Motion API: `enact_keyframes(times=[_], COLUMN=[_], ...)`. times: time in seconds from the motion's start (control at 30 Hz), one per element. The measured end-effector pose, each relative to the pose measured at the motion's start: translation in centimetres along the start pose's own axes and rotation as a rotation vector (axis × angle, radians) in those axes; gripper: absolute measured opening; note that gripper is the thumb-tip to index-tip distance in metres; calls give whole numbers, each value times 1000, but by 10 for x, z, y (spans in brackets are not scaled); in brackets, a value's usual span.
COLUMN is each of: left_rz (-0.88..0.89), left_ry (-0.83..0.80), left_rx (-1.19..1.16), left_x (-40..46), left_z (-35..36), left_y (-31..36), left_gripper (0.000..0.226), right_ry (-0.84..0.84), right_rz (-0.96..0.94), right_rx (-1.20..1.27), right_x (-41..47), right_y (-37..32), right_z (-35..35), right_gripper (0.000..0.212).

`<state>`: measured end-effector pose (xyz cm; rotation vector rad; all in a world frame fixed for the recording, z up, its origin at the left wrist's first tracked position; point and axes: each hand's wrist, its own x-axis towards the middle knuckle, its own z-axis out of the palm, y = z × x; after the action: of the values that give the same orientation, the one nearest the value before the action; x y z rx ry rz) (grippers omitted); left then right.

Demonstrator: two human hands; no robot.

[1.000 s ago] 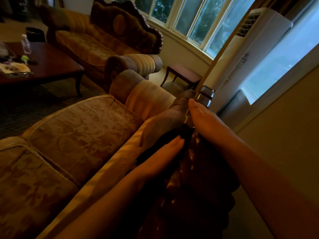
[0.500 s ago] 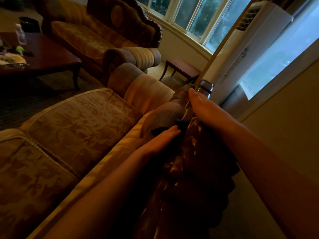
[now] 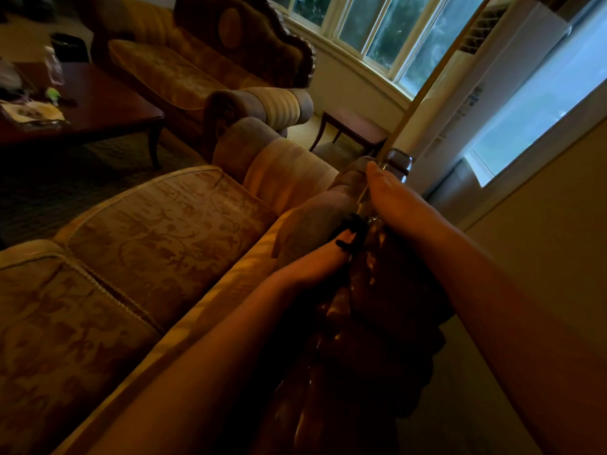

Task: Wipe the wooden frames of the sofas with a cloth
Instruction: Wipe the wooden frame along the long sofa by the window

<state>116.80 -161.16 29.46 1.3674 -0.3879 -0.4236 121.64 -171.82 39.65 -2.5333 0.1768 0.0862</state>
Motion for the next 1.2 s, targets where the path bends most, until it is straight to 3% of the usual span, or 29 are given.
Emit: enact_keyframes(times=[0.17,0.3,0.47,0.57,0.7,0.8,1.0,1.13,1.2], left_rz=[21,-10,-28,89,99,18,-167,-140,-155], left_ry=[33,35,41,-9,60,50,64,15,16], left_rx=[30,14,52,49,186,141,20,26,25], left_x=[-37,-65,-36,-18,15,-25,-74,-117,-142], left_z=[-8,-5,-2,-9,-9,-7,-5,3,4], left_y=[-13,-27,-18,-25,-64,-27,-29,-14,-8], left_gripper=[9,27,41,49,80,51,7,40,45], right_ry=[-2,-11,7,55,36,33,88,139,117], right_rz=[-29,-14,-22,-25,-16,-27,-71,-98,-70], right_rx=[-22,-27,-86,-96,-136,-152,-189,-207,-212], right_x=[-3,-4,-2,0,0,0,-9,-22,-24], right_y=[0,-4,-4,-6,-4,-3,-8,-8,-9], right_z=[-2,0,2,3,2,1,3,2,2], right_gripper=[54,54,53,51,54,55,51,49,50])
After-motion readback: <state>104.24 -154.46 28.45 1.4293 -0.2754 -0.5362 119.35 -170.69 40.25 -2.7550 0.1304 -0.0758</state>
